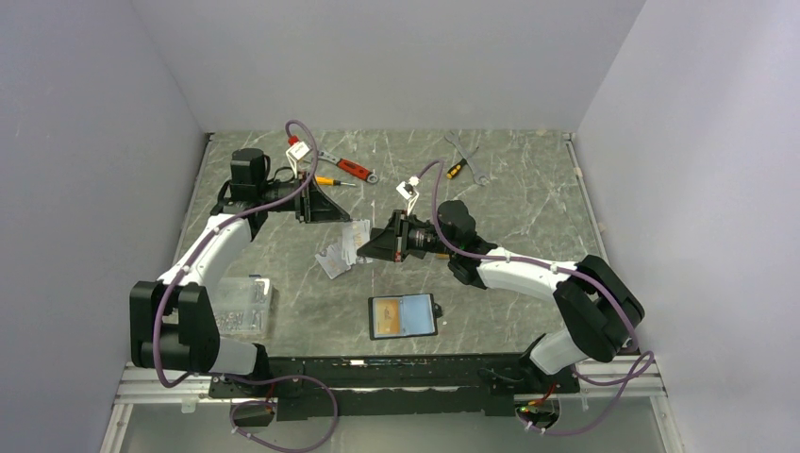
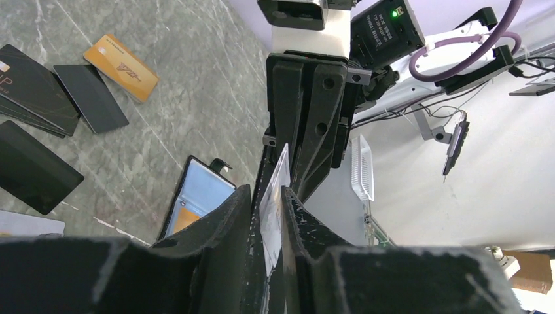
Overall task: Put the credit cards into the card holder
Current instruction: Pick up the credit card from the center of the board, then place the credit card at the center of the board.
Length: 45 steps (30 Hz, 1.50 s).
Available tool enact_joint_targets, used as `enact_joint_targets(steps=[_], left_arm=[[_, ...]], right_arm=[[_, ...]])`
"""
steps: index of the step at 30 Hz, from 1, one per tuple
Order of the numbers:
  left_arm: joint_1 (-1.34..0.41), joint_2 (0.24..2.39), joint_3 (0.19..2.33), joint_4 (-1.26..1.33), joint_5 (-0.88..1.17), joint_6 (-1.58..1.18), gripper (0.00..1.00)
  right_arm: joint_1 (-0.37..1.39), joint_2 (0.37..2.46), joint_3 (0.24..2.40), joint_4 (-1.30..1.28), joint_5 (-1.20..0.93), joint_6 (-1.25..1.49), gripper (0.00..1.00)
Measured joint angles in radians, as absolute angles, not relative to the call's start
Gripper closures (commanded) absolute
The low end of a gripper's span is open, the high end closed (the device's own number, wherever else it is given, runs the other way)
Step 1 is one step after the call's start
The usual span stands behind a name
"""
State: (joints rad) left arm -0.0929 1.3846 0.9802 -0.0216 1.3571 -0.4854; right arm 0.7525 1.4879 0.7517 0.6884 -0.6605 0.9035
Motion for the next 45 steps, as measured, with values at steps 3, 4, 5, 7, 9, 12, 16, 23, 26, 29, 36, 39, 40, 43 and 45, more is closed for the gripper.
enact_joint_targets(steps=[3, 4, 5, 7, 9, 12, 16, 23, 26, 29, 36, 39, 40, 43, 45], left_arm=[[-0.093, 1.385, 0.980, -0.033, 1.357, -0.473, 0.84], [-0.093, 1.385, 0.980, -0.032, 1.357, -0.472, 0.87], [-0.093, 1.385, 0.980, -0.031, 1.358, -0.472, 0.89], [-0.093, 1.385, 0.980, -0.028, 1.360, -0.476, 0.92], [-0.093, 1.385, 0.980, -0.020, 1.365, -0.483, 0.93], [-0.093, 1.385, 0.980, -0.003, 1.369, -0.494, 0.95], [-0.093, 1.385, 0.968, 0.043, 1.382, -0.524, 0.99], [-0.091, 1.392, 0.974, 0.043, 1.394, -0.512, 1.00], [-0.088, 1.427, 1.013, -0.028, 1.391, -0.448, 1.00], [-0.081, 1.476, 1.061, -0.072, 1.389, -0.398, 1.00], [-0.054, 1.518, 1.081, -0.109, 1.363, -0.338, 1.00], [-0.041, 1.519, 1.098, -0.143, 1.341, -0.292, 1.00], [-0.035, 1.520, 1.103, -0.149, 1.332, -0.276, 1.00], [-0.010, 1.529, 1.113, -0.164, 1.285, -0.236, 1.00], [0.005, 1.543, 1.117, -0.175, 1.250, -0.211, 1.00]], right_arm=[[0.752, 1.488, 0.752, 0.688, -0.661, 0.902, 1.00], [0.752, 1.488, 0.752, 0.688, -0.661, 0.900, 1.00], [0.752, 1.488, 0.752, 0.688, -0.661, 0.900, 1.00], [0.752, 1.488, 0.752, 0.688, -0.662, 0.899, 1.00], [0.752, 1.488, 0.752, 0.689, -0.662, 0.899, 1.00], [0.752, 1.488, 0.752, 0.689, -0.663, 0.899, 1.00], [0.752, 1.488, 0.752, 0.691, -0.663, 0.900, 1.00], [0.752, 1.488, 0.751, 0.710, -0.674, 0.909, 0.89], [0.752, 1.488, 0.743, 0.722, -0.672, 0.917, 0.87], [0.752, 1.493, 0.730, 0.743, -0.672, 0.930, 0.86], [0.752, 1.511, 0.723, 0.756, -0.672, 0.943, 0.84], [0.752, 1.511, 0.723, 0.757, -0.674, 0.944, 0.87], [0.752, 1.511, 0.723, 0.757, -0.675, 0.945, 0.89], [0.752, 1.511, 0.711, 0.758, -0.675, 0.946, 0.98], [0.752, 1.511, 0.690, 0.756, -0.674, 0.946, 1.00]])
